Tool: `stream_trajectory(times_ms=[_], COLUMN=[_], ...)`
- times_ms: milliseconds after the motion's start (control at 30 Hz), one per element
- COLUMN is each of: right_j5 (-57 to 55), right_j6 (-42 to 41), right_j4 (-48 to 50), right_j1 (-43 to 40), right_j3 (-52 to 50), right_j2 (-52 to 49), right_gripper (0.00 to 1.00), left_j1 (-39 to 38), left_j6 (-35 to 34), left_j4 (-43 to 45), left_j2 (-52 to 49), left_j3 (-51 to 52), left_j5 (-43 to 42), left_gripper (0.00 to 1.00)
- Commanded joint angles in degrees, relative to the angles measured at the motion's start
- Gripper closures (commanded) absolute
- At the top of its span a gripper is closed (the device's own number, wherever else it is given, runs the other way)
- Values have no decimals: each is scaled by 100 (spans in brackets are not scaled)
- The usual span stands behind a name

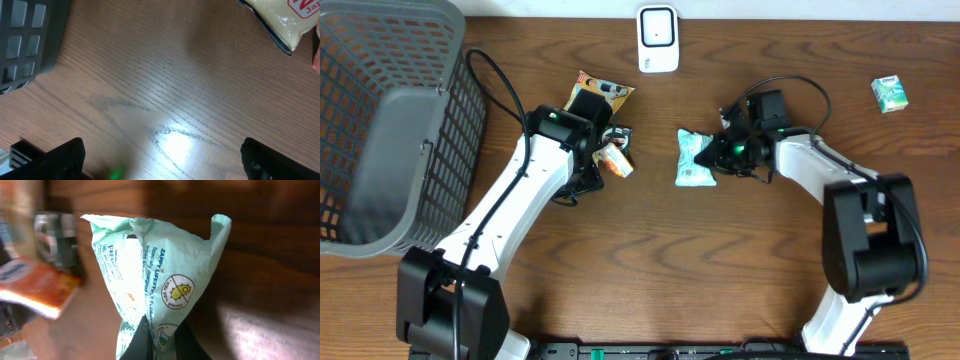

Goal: Scan the item barcode

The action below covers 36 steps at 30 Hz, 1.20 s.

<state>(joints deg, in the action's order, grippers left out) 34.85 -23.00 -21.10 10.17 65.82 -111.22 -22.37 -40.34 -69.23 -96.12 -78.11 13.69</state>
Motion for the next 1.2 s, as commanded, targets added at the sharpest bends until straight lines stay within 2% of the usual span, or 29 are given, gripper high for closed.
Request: stream_trajectory(times_ms=[0,500,1167], right_j5=[387,590,688], right_j6=[304,374,262], right_j4=[39,50,4], right_j1=[-44,0,192], right_j3=[11,11,9], right_j2=[780,2817,2977], right_gripper=[99,99,98], left_j1=[17,17,17], left_j6=[-48,-50,-48], left_j4=[-37,-37,-37], left_j2=[31,31,31], left_j3=[33,33,33], left_j5=[94,94,94], left_gripper=[2,2,3])
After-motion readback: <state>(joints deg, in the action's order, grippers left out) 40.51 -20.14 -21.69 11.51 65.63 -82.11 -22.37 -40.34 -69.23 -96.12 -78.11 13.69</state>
